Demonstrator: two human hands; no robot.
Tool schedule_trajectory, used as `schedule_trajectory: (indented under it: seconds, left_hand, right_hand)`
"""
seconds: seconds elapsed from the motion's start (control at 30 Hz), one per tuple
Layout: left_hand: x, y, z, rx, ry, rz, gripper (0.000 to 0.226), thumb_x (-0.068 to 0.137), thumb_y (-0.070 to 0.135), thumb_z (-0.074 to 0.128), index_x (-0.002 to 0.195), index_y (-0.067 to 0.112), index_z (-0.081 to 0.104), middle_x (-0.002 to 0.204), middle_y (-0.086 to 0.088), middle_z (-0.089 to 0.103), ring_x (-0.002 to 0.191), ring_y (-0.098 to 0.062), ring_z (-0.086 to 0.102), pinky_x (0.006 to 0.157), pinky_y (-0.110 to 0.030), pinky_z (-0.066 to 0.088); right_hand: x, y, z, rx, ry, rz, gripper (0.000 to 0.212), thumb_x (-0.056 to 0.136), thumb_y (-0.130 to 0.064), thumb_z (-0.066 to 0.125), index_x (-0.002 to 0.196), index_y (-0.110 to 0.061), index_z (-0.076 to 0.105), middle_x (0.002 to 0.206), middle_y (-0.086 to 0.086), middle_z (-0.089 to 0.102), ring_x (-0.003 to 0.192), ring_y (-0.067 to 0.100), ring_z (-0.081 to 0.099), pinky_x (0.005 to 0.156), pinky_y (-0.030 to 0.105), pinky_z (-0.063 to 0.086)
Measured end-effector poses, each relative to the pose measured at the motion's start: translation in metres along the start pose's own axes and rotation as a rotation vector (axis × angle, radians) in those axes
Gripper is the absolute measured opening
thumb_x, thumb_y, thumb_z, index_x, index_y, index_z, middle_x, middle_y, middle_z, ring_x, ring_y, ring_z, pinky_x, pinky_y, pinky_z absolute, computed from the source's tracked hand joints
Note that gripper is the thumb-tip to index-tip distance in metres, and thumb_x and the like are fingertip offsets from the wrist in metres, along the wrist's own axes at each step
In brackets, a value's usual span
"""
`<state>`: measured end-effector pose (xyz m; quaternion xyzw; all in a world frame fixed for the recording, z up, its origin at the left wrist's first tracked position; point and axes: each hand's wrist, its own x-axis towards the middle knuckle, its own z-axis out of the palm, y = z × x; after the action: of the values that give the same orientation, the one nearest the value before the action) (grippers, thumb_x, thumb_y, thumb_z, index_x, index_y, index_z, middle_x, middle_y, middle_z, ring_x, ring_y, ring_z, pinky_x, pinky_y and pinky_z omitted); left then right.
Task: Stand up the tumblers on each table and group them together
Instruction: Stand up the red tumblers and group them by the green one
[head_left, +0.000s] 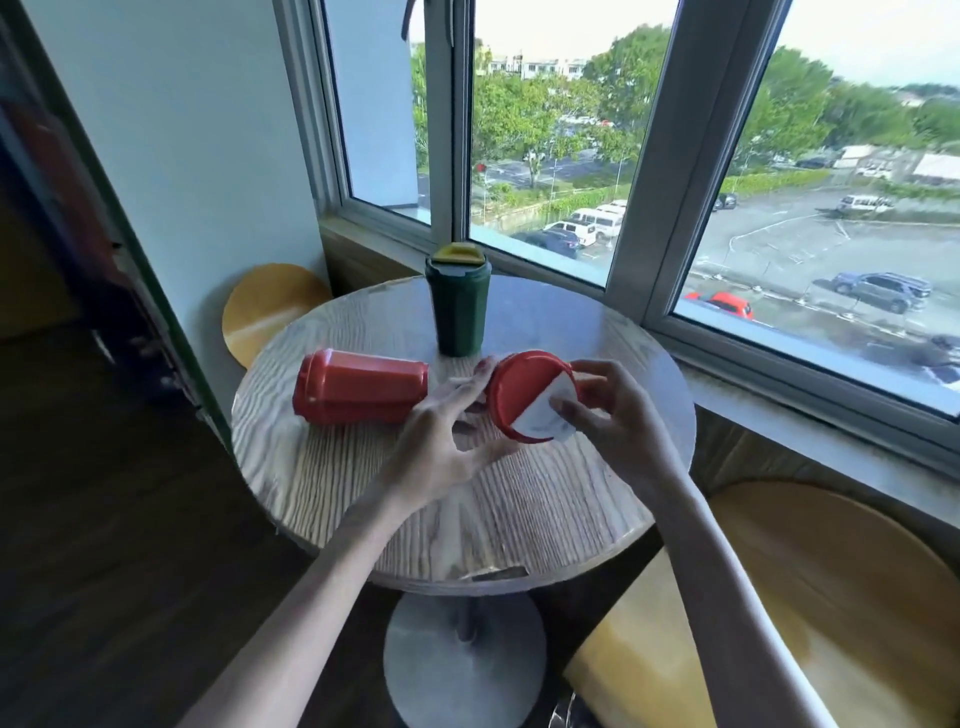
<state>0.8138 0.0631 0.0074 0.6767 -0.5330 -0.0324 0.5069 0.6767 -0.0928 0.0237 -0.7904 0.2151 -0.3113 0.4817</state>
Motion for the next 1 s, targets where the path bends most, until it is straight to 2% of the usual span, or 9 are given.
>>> schedule_trajectory:
  seconds: [0.1,0.2,0.3,0.4,0.47,0.63,0.73,0.9,1.0]
  left_hand:
    - [0.015,0.001,0.001,-0.061,0.062,-0.03,0.071,0.073,0.029,0.077,0.136,0.014,0.048,0.11,0.011,0.059,0.098,0.0,0.061,0.081,-0.011,0.05]
    - [0.03,-0.001,0.005,-0.072,0.087,-0.056,0.068,0.071,0.034,0.077,0.132,0.017,0.053,0.115,0.004,0.062,0.103,-0.003,0.061,0.087,-0.016,0.05]
    - [0.044,-0.001,0.009,-0.136,0.065,-0.115,0.068,0.065,0.042,0.078,0.123,0.018,0.053,0.121,0.004,0.062,0.108,0.0,0.059,0.087,-0.013,0.049]
    - [0.059,0.002,0.01,-0.264,0.031,-0.174,0.064,0.064,0.034,0.081,0.118,0.015,0.051,0.116,0.004,0.062,0.106,-0.006,0.061,0.082,-0.015,0.052]
    - [0.07,0.002,0.009,-0.265,0.015,-0.18,0.065,0.068,0.028,0.081,0.124,0.017,0.05,0.118,0.003,0.061,0.101,-0.005,0.062,0.081,-0.017,0.054]
    - [0.084,-0.001,0.006,-0.239,-0.072,-0.2,0.073,0.071,0.039,0.076,0.135,0.02,0.045,0.131,-0.004,0.057,0.103,-0.012,0.063,0.085,-0.026,0.055]
    - [0.085,-0.003,0.005,-0.25,-0.087,-0.235,0.08,0.069,0.046,0.072,0.138,0.019,0.043,0.133,-0.006,0.055,0.104,-0.013,0.061,0.09,-0.03,0.053]
    - [0.082,-0.006,0.002,-0.254,-0.078,-0.271,0.07,0.079,0.038,0.069,0.139,0.018,0.039,0.134,-0.008,0.054,0.104,-0.012,0.059,0.084,-0.016,0.051]
    - [0.082,-0.005,0.001,-0.247,-0.101,-0.276,0.072,0.08,0.041,0.067,0.141,0.019,0.037,0.137,-0.008,0.052,0.107,-0.013,0.057,0.089,-0.021,0.049]
  right_hand:
    - [0.01,-0.005,-0.004,0.008,-0.017,-0.027,0.06,0.07,-0.026,0.081,0.122,-0.02,0.053,0.112,0.004,0.064,0.103,0.016,0.061,0.085,0.038,0.055]
    - [0.014,-0.008,-0.006,0.045,-0.028,-0.061,0.074,0.066,-0.024,0.083,0.131,-0.017,0.047,0.124,0.003,0.055,0.11,0.014,0.054,0.075,0.024,0.055]
    - [0.02,-0.012,-0.011,0.065,-0.026,-0.07,0.071,0.068,-0.016,0.081,0.129,-0.016,0.046,0.12,0.0,0.053,0.109,0.01,0.052,0.073,0.011,0.049]
    - [0.03,-0.014,-0.016,0.051,-0.003,-0.044,0.065,0.069,-0.02,0.08,0.125,-0.022,0.046,0.111,-0.01,0.056,0.101,0.003,0.054,0.078,0.01,0.045]
    - [0.037,-0.015,-0.017,0.028,0.011,-0.027,0.064,0.07,-0.026,0.079,0.125,-0.021,0.047,0.108,-0.01,0.057,0.096,0.0,0.055,0.076,0.009,0.044]
    - [0.049,-0.008,-0.018,0.06,0.02,0.034,0.078,0.053,-0.062,0.079,0.117,-0.029,0.049,0.114,0.005,0.062,0.103,0.017,0.061,0.085,0.033,0.052]
    - [0.049,-0.002,-0.012,0.106,0.039,0.033,0.075,0.055,-0.059,0.08,0.117,-0.026,0.052,0.115,0.002,0.063,0.106,0.019,0.061,0.087,0.037,0.053]
    - [0.05,-0.002,0.001,0.107,0.072,0.014,0.059,0.071,-0.034,0.076,0.122,-0.017,0.051,0.114,-0.001,0.062,0.11,0.022,0.059,0.093,0.038,0.051]
    - [0.05,-0.002,0.003,0.071,0.069,0.023,0.068,0.073,-0.043,0.074,0.129,-0.015,0.047,0.12,0.002,0.061,0.11,0.018,0.059,0.097,0.042,0.049]
